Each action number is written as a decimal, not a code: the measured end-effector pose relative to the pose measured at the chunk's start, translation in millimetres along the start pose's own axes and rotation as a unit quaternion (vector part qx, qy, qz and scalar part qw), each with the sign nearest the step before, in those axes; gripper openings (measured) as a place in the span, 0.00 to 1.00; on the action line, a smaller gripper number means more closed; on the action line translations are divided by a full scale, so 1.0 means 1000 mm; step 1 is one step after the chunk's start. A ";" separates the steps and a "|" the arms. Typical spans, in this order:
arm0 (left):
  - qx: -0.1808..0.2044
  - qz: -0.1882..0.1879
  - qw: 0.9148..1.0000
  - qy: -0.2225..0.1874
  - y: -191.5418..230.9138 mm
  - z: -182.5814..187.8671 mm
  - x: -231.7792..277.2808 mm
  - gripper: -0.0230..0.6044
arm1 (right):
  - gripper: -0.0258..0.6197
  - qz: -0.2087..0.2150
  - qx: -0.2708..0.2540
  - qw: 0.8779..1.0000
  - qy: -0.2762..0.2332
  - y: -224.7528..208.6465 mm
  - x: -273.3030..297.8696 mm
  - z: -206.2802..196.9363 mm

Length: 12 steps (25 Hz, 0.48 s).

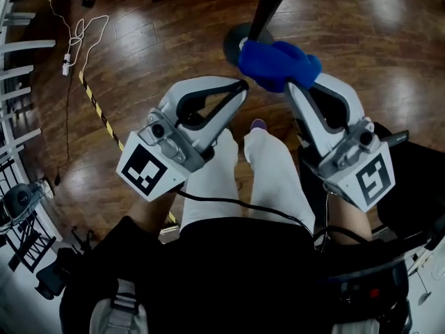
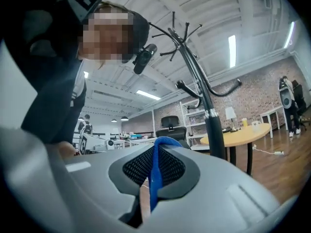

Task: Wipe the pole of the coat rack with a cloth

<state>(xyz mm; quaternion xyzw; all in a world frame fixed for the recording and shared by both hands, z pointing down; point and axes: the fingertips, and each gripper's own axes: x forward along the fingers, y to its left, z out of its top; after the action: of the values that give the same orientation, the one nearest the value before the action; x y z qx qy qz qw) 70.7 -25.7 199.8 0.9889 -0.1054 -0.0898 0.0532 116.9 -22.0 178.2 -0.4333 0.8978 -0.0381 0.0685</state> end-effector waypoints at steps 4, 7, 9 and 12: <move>-0.005 0.023 1.000 -0.005 0.007 0.015 0.003 0.03 | 0.07 0.023 -0.020 0.999 -0.013 0.001 0.004 0.004; -0.006 0.020 1.000 -0.012 0.003 0.034 0.002 0.03 | 0.07 0.035 -0.044 0.998 -0.022 0.006 0.016 0.021; 0.011 0.011 1.000 -0.002 0.005 0.036 0.002 0.03 | 0.07 0.045 -0.052 0.997 -0.035 0.009 0.023 0.028; 0.031 -0.010 0.999 -0.006 -0.001 0.060 0.006 0.03 | 0.07 0.061 -0.057 0.995 -0.060 0.021 0.019 0.057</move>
<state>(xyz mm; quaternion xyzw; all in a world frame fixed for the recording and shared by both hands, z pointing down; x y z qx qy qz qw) 64.8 -31.3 140.4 0.9905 -0.0990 -0.0931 0.0209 97.7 -24.4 117.6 -0.3827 0.9175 0.0432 0.0995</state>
